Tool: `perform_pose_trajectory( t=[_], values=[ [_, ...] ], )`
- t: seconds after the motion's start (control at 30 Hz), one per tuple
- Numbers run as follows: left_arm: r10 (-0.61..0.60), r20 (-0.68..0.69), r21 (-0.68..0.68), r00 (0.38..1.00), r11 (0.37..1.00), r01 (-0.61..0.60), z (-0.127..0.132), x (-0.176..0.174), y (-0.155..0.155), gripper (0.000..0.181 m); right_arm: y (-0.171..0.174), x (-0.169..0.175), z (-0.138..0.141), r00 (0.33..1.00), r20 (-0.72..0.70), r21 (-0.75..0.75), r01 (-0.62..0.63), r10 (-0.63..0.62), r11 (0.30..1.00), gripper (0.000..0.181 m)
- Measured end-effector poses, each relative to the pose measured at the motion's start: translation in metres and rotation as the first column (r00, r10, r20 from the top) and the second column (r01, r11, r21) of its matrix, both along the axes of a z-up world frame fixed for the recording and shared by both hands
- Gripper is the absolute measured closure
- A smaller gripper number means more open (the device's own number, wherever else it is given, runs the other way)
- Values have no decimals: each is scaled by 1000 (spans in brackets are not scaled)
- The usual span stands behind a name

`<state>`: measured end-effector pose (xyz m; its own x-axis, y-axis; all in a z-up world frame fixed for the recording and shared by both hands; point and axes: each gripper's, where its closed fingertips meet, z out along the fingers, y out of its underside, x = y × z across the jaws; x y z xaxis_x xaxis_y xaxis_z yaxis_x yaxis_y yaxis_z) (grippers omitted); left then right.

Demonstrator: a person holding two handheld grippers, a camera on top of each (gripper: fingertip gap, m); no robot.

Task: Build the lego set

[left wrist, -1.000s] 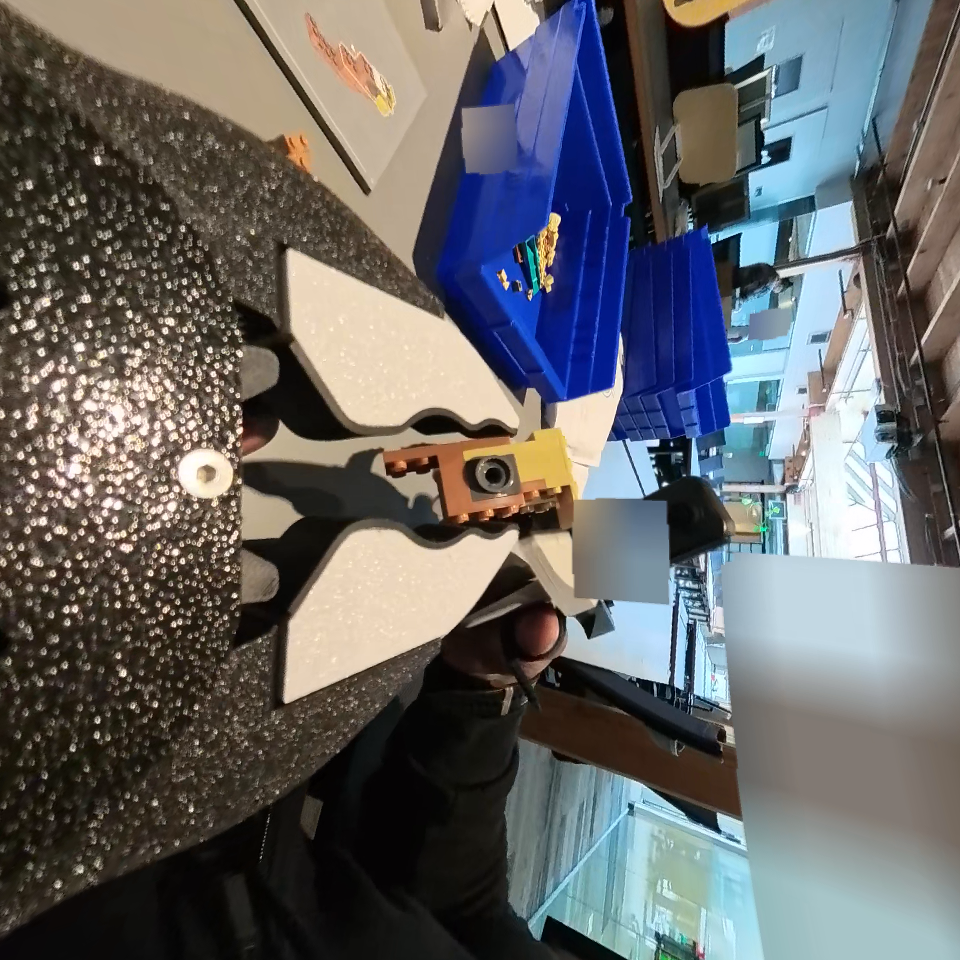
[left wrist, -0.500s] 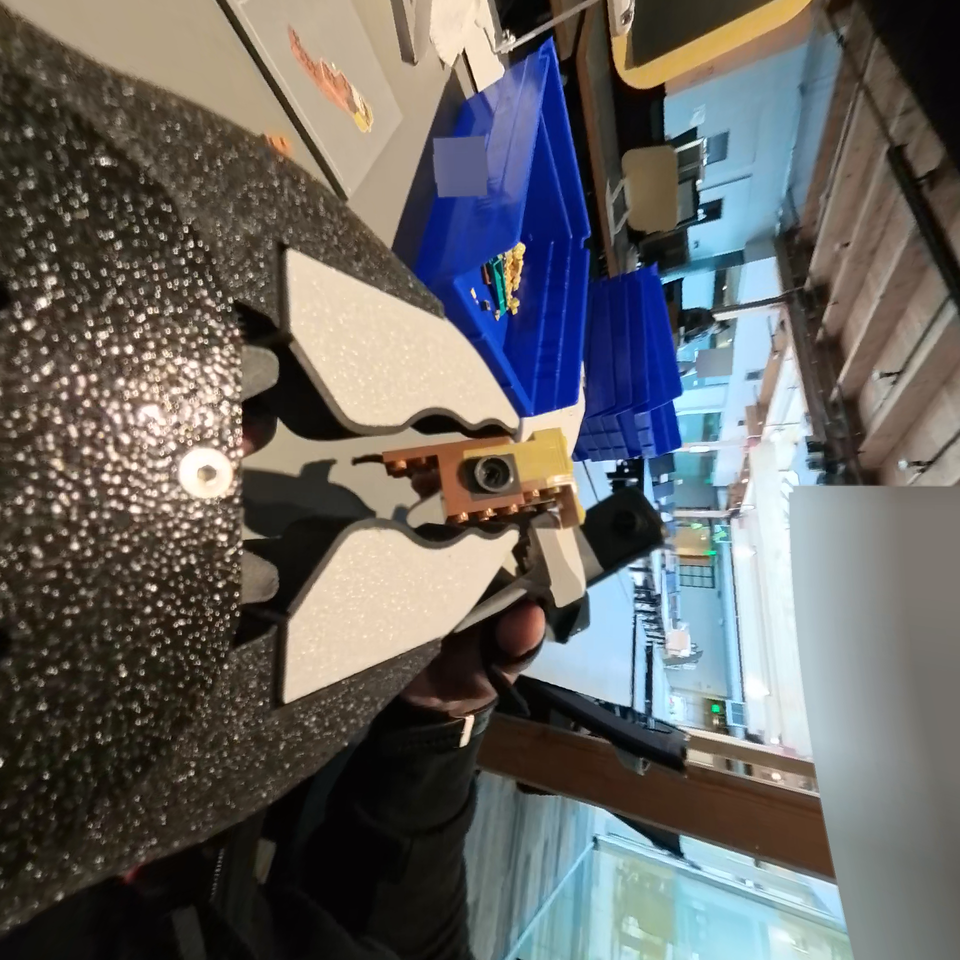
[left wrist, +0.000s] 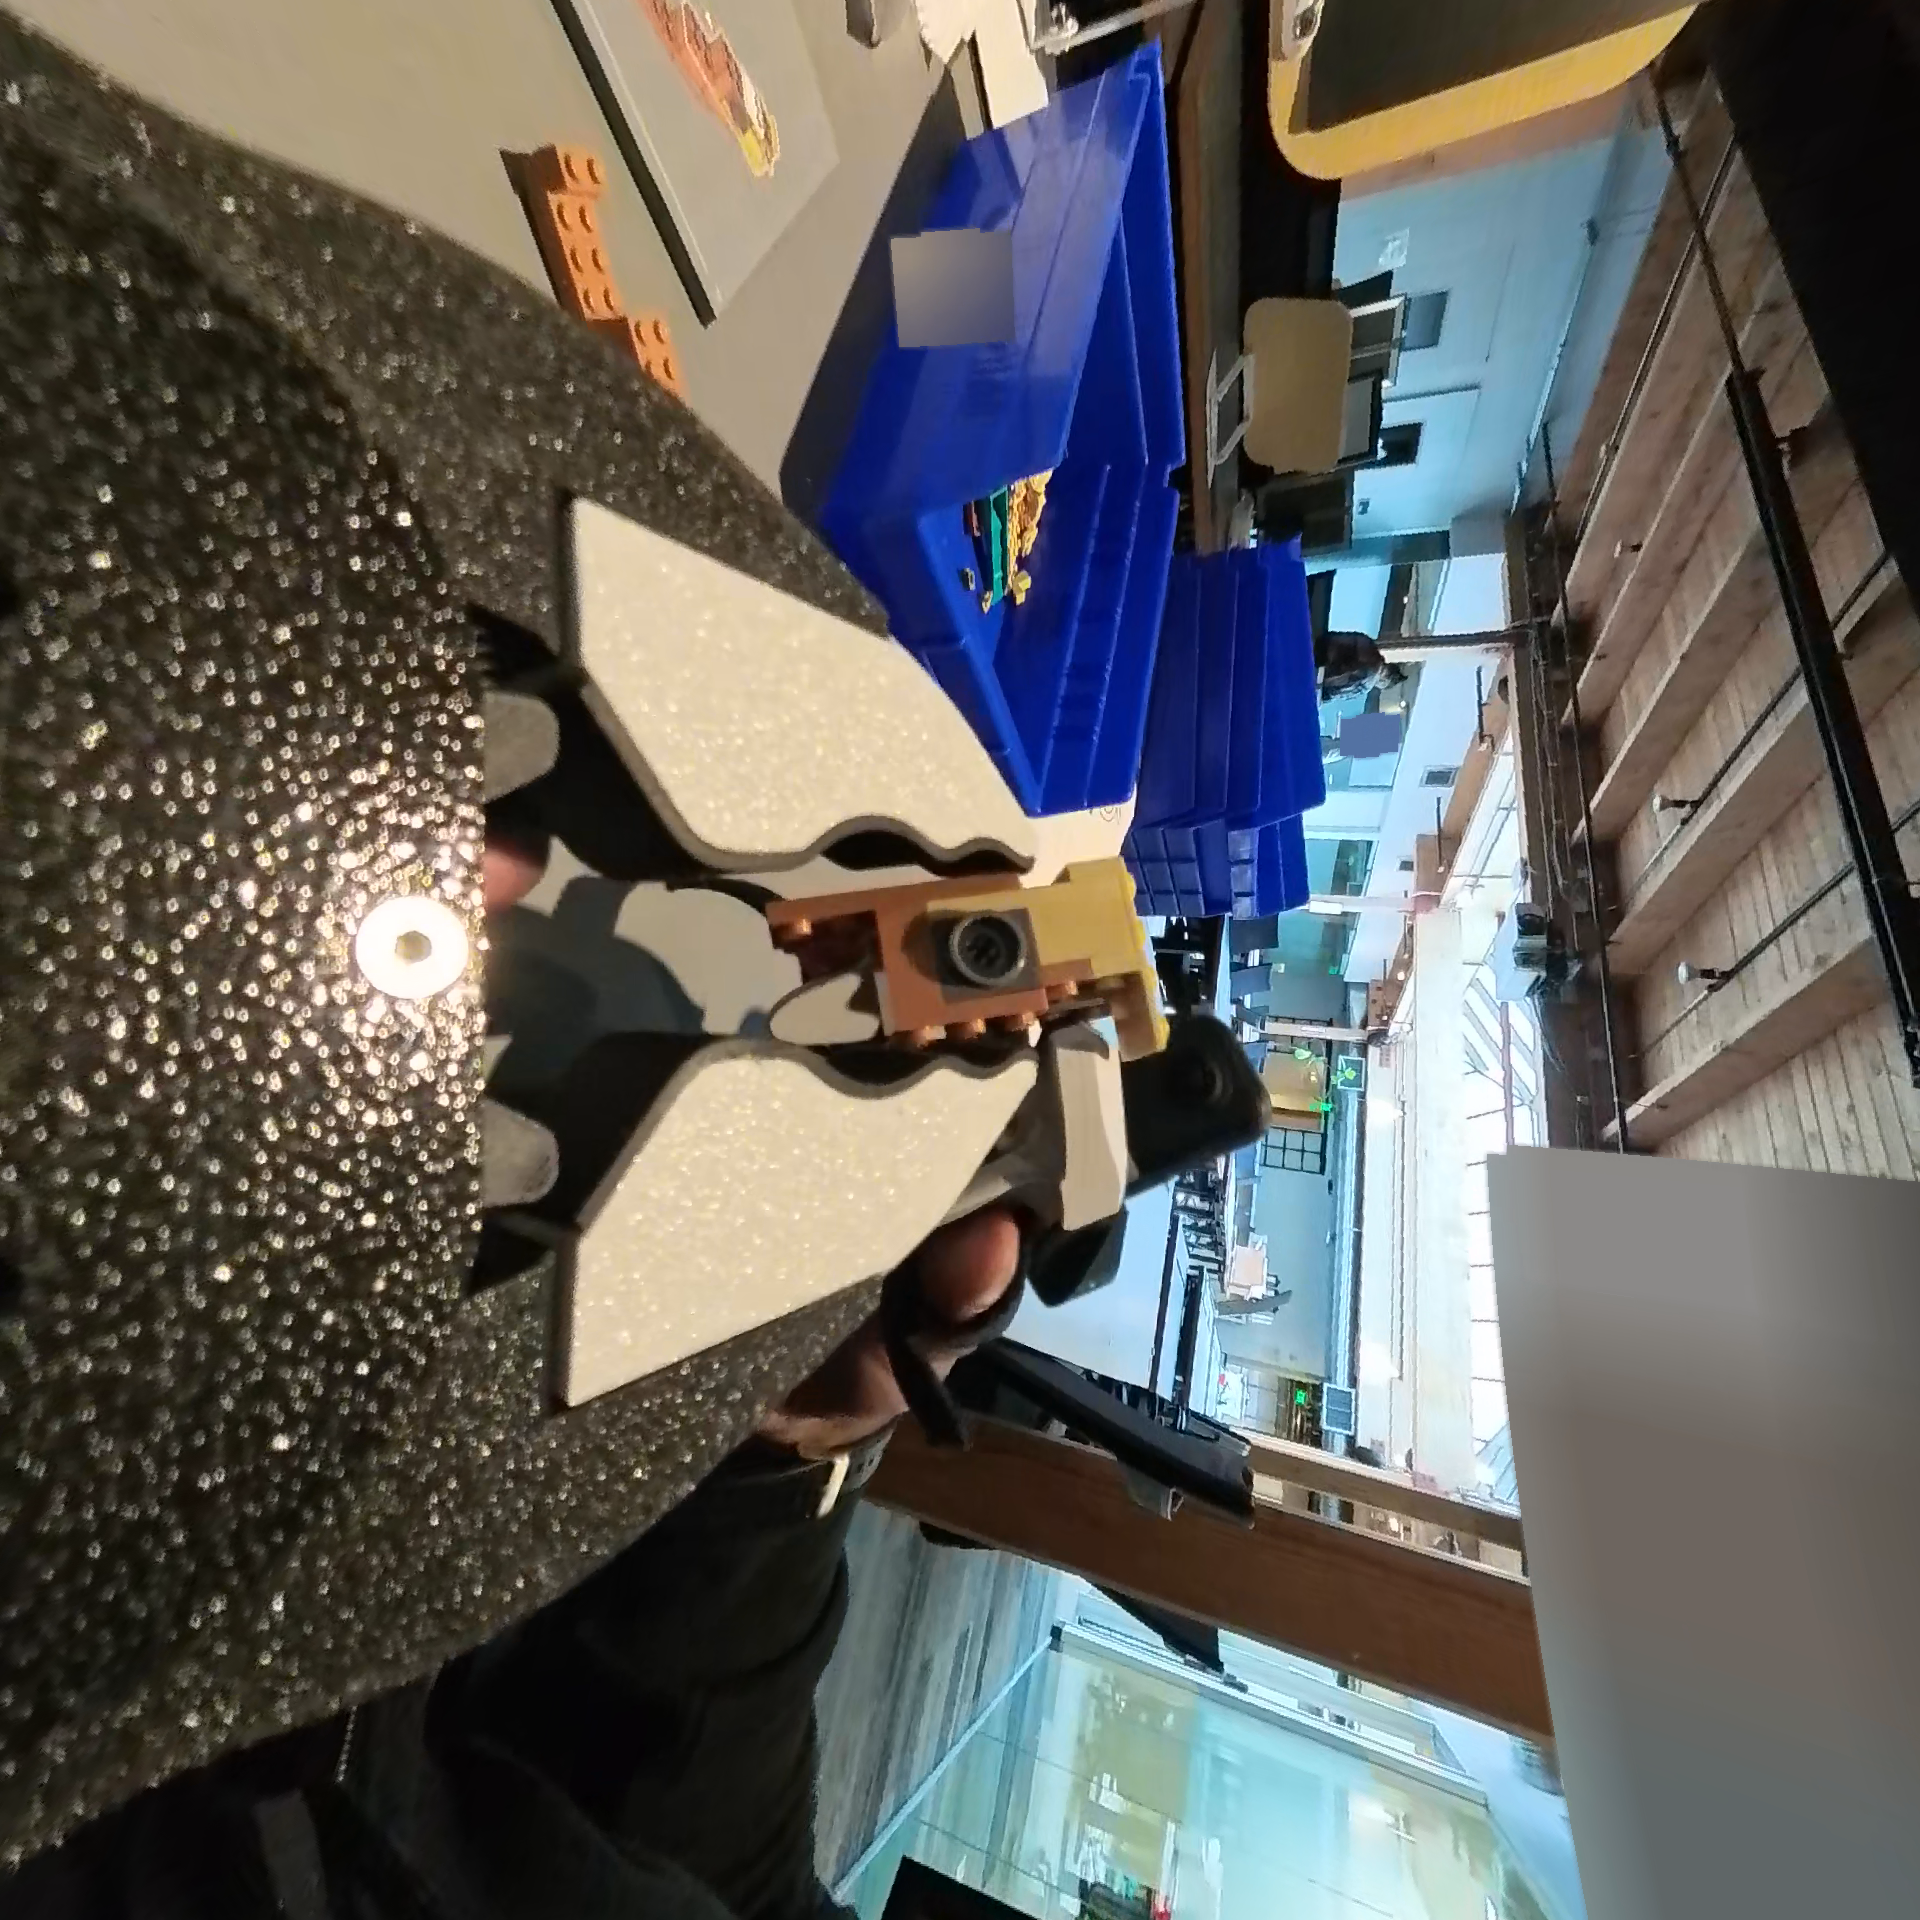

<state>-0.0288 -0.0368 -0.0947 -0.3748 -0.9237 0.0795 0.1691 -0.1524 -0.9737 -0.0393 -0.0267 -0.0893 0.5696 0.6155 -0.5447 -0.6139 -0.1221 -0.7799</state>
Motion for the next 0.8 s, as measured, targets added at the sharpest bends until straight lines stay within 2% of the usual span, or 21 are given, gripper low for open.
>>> perform_pose_trajectory(
  t=[0.17,0.43,0.5,0.63,0.8],
  values=[
    [17,-4,44,1000,999,-17,-3,0,0,151,1,0,-2,998,35,6,49,-49,999,157],
    [69,38,145,997,987,-74,-4,-1,-2,151,-3,-2,-3,998,36,29,50,-51,998,157],
    [70,21,172,997,983,-72,-5,-1,-1,151,-6,0,-5,994,77,55,78,-82,995,164],
    [4,-19,164,1000,986,-1,-4,-3,-5,152,-10,0,-4,989,123,76,70,-79,995,160],
    [-96,-42,56,994,994,98,-1,-5,-9,152,-9,0,-2,993,101,64,54,-60,996,153]
  ],
)
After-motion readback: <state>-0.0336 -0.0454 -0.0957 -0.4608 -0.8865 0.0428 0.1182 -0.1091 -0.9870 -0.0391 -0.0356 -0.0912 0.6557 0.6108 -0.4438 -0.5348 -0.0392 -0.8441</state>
